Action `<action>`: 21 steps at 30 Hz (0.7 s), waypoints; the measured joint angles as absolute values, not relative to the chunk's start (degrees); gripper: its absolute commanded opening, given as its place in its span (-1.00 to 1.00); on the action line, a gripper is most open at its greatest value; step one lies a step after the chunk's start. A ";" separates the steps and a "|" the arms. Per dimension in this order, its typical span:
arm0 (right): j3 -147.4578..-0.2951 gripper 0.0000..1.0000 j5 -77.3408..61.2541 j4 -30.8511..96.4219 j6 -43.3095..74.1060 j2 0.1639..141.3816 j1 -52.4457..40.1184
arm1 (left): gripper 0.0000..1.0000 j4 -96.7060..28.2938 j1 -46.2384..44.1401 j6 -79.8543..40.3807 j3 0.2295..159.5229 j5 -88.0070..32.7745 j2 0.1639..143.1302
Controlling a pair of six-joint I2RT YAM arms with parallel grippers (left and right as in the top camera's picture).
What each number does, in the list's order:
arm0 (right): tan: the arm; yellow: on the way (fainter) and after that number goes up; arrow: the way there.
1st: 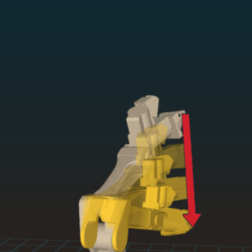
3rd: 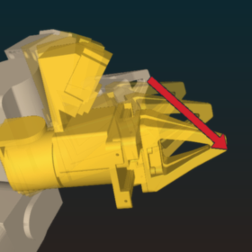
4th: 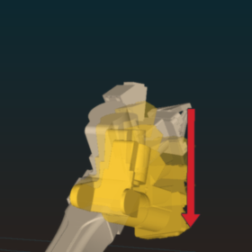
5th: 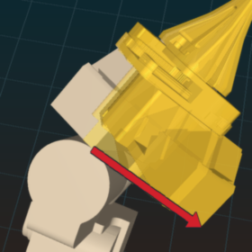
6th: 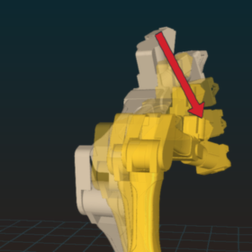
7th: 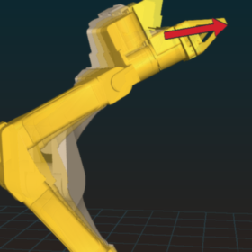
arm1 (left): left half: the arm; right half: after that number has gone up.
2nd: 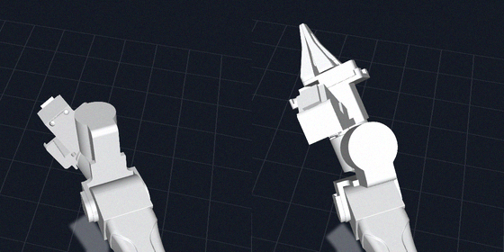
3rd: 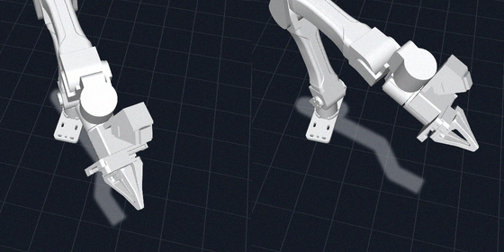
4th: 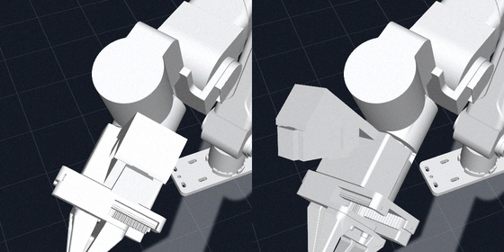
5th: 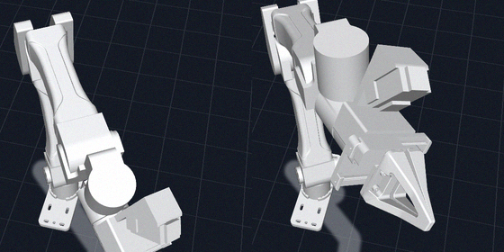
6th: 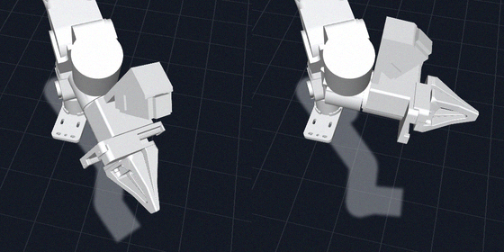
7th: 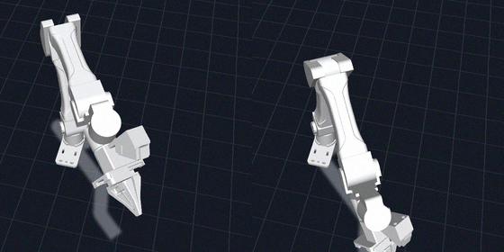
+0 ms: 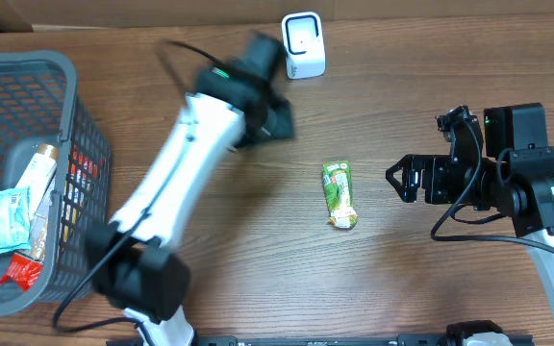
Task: Scan the item barcode
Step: 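Carry the green pouch out and set it on the table center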
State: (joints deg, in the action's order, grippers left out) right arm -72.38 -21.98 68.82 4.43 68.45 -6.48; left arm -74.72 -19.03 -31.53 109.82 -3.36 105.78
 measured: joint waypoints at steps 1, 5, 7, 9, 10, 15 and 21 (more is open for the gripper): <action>-72.38 1.00 -22.00 68.79 4.45 68.45 -6.48 | 0.24 -77.76 -16.29 -31.40 113.54 -1.98 104.68; -72.38 1.00 -22.02 69.04 4.45 68.45 -6.48 | 0.31 -87.57 -3.46 -31.18 123.48 2.31 98.13; -72.38 1.00 -22.00 69.01 4.45 68.45 -6.48 | 0.35 -90.19 3.53 -31.16 124.81 3.90 94.35; -72.38 1.00 -22.00 68.99 4.47 68.45 -6.48 | 0.40 -92.95 10.90 -31.11 125.12 4.95 90.96; -72.38 1.00 -22.00 68.93 4.45 68.45 -6.48 | 0.40 -94.00 14.50 -30.94 125.14 5.21 89.76; -72.38 1.00 -22.00 68.62 4.45 68.45 -6.48 | 0.37 -94.15 30.39 -28.32 122.72 6.07 88.40; -72.38 1.00 -22.02 68.64 4.45 68.45 -6.48 | 0.34 -87.59 40.51 -26.20 110.63 3.86 89.17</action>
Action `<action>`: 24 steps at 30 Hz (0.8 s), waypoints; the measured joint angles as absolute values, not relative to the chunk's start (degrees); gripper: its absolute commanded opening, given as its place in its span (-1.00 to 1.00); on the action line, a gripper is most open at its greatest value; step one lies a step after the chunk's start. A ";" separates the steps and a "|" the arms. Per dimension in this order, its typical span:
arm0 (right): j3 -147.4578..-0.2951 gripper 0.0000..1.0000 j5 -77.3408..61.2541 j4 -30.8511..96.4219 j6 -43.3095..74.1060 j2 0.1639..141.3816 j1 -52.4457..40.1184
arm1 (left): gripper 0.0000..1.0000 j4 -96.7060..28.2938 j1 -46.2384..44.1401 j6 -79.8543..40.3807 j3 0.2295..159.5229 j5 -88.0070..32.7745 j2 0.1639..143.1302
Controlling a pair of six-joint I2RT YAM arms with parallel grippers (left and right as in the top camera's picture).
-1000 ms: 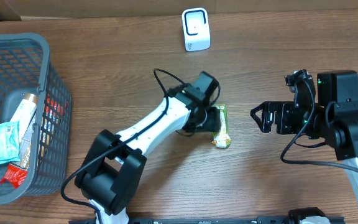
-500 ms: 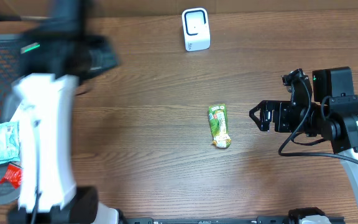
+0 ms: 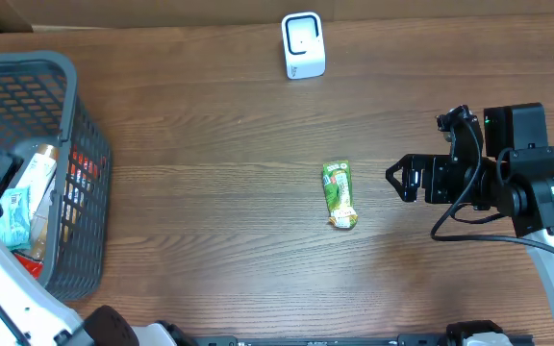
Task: Scan the item barcode
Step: 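Carry the green pouch out and set it on the table center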
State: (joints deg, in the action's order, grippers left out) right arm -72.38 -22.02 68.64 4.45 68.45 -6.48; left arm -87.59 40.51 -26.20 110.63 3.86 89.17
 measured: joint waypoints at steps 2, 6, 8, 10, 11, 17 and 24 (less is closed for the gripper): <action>-72.38 1.00 -22.00 68.62 4.49 68.45 -6.48 | 0.35 -84.20 42.59 -25.58 105.14 3.03 89.49; -72.38 1.00 -22.00 68.64 4.43 68.45 -6.48 | 0.37 -75.07 43.94 -24.51 94.59 1.48 89.60; -72.38 1.00 -22.00 68.62 4.45 68.45 -6.48 | 0.38 -70.08 44.01 -23.46 89.54 0.21 89.65; -72.38 1.00 -21.98 68.58 4.45 68.45 -6.48 | 0.39 -64.84 44.01 -22.31 84.93 -0.89 89.78; -72.38 1.00 -22.00 68.62 4.45 68.45 -6.48 | 0.39 -62.28 44.01 -21.87 82.70 -1.17 90.06; -72.38 1.00 -22.02 68.62 4.45 68.45 -6.48 | 0.40 -53.49 44.01 -20.32 75.68 -0.34 93.58; -72.38 1.00 -22.02 68.62 4.45 68.45 -6.48 | 0.88 -48.99 44.01 -12.91 74.70 0.71 99.90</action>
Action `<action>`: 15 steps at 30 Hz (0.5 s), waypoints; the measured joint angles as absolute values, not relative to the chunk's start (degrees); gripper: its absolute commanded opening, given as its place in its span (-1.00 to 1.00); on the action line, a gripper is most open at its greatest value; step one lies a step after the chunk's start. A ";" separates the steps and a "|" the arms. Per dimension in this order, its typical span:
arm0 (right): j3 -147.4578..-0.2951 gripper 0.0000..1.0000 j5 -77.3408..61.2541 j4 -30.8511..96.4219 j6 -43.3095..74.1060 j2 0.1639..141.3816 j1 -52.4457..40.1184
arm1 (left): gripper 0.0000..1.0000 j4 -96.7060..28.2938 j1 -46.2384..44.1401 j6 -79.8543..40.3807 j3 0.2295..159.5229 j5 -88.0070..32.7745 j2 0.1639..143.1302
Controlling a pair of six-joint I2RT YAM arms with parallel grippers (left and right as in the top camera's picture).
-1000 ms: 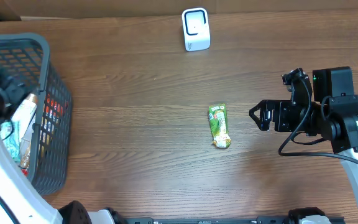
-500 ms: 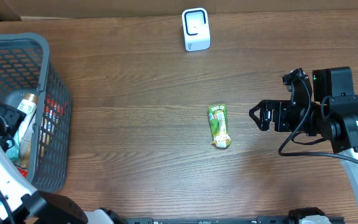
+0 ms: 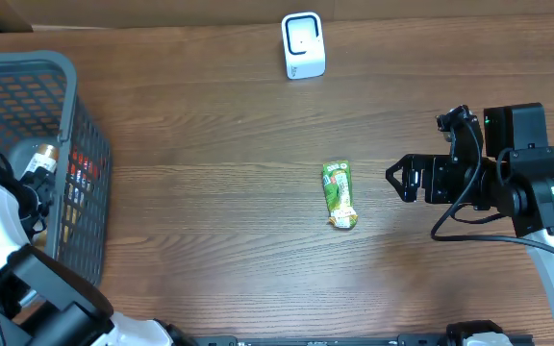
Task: Scan the item barcode
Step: 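Carry the green pouch out and set it on the table center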
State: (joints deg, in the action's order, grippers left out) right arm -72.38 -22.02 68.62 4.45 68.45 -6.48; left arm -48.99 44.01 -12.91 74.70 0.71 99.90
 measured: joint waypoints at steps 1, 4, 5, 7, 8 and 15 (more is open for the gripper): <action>-72.38 1.00 -22.00 68.60 4.43 68.45 -6.46 | 0.91 -48.90 44.01 -11.03 74.65 0.62 100.53; -72.38 1.00 -22.00 68.66 4.49 68.45 -6.48 | 0.93 -48.12 43.99 -5.52 74.61 0.40 102.28; -72.38 1.00 -22.00 68.64 4.47 68.45 -6.46 | 0.92 -47.81 43.99 -4.14 74.61 0.40 102.67; -72.38 1.00 -22.02 68.71 4.45 68.45 -6.48 | 0.93 -46.98 43.99 -1.32 74.61 0.27 103.48; -72.38 1.00 -21.98 68.66 4.45 68.45 -6.48 | 0.94 -46.61 43.99 -0.32 74.61 0.23 103.81; -72.38 1.00 -20.97 69.08 4.45 68.51 -6.48 | 1.00 -42.94 43.90 6.52 74.61 -0.25 105.97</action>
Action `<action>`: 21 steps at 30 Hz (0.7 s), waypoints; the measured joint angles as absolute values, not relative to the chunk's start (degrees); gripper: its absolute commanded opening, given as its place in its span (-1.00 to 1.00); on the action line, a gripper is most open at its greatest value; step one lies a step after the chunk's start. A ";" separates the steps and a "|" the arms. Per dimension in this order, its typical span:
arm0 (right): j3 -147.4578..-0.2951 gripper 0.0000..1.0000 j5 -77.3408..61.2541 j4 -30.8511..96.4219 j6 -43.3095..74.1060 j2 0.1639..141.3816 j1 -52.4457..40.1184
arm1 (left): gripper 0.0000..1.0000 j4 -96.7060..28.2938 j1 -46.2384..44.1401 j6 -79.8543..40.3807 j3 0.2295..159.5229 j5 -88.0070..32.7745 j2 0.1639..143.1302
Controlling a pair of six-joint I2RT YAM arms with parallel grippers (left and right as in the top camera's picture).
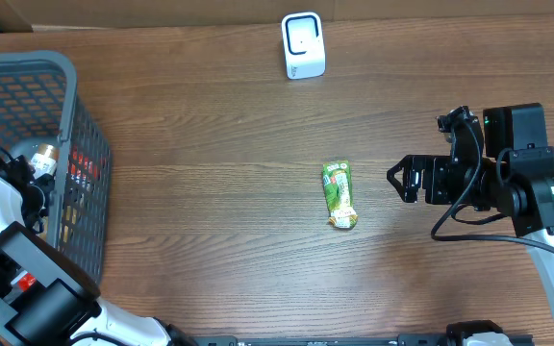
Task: Scan the item barcode
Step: 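Carry the green pouch out and set it on the table center, then reach into the basket and grasp the red-capped spaghetti pack with left gripper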
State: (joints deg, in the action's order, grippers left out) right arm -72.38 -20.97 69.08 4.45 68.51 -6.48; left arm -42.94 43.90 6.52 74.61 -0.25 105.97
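A green snack packet (pixel 339 193) lies flat on the wooden table, right of the middle. The white barcode scanner (pixel 303 44) stands at the far edge, facing the table. My right gripper (pixel 399 181) hovers open just right of the packet, not touching it. My left arm reaches down into the grey basket (pixel 85 144) at the far left. Its wrist covers its fingers, so its grip does not show. A pale tube (pixel 38 154) and red packs (pixel 77 168) lie in the basket beside the arm.
The basket's tall mesh wall stands between the left arm and the table. A cardboard box edge sits at the back left corner. Cables trail from the right arm (pixel 450 226).
My left arm has shifted a little inside the basket, and more of its black base shows at the lower left. The packet, the scanner and the right arm have not moved.
At first my left arm stretched, blurred, across the table near the scanner. Then it was at the far left over the basket, then down inside it, where it still is. The green packet lay on the table and the right gripper stayed open beside it throughout.
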 measured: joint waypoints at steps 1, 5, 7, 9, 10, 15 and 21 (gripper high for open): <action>-72.38 1.00 -20.82 69.06 4.45 68.55 -6.48 | 0.99 -42.46 43.86 7.46 74.61 -0.71 106.08; -72.38 1.00 -20.51 69.06 4.45 69.28 -6.48 | 1.00 -41.65 43.48 11.11 74.65 -3.01 107.11; -72.38 1.00 -20.49 69.06 4.45 69.76 -6.48 | 0.99 -41.74 43.42 12.21 74.83 -3.70 107.70; -72.38 1.00 -20.51 69.08 4.45 70.22 -6.48 | 0.91 -42.02 43.44 12.86 75.24 -4.10 108.36; -72.38 1.00 -20.51 69.04 4.45 70.48 -6.48 | 0.86 -42.15 43.44 13.19 75.48 -4.32 108.73; -72.38 1.00 -20.49 69.04 4.45 72.12 -6.48 | 0.37 -42.41 43.29 14.70 76.58 -5.32 109.93; -72.38 1.00 -20.47 69.04 4.45 72.93 -6.48 | -0.88 -43.59 43.11 15.62 77.14 -5.93 110.17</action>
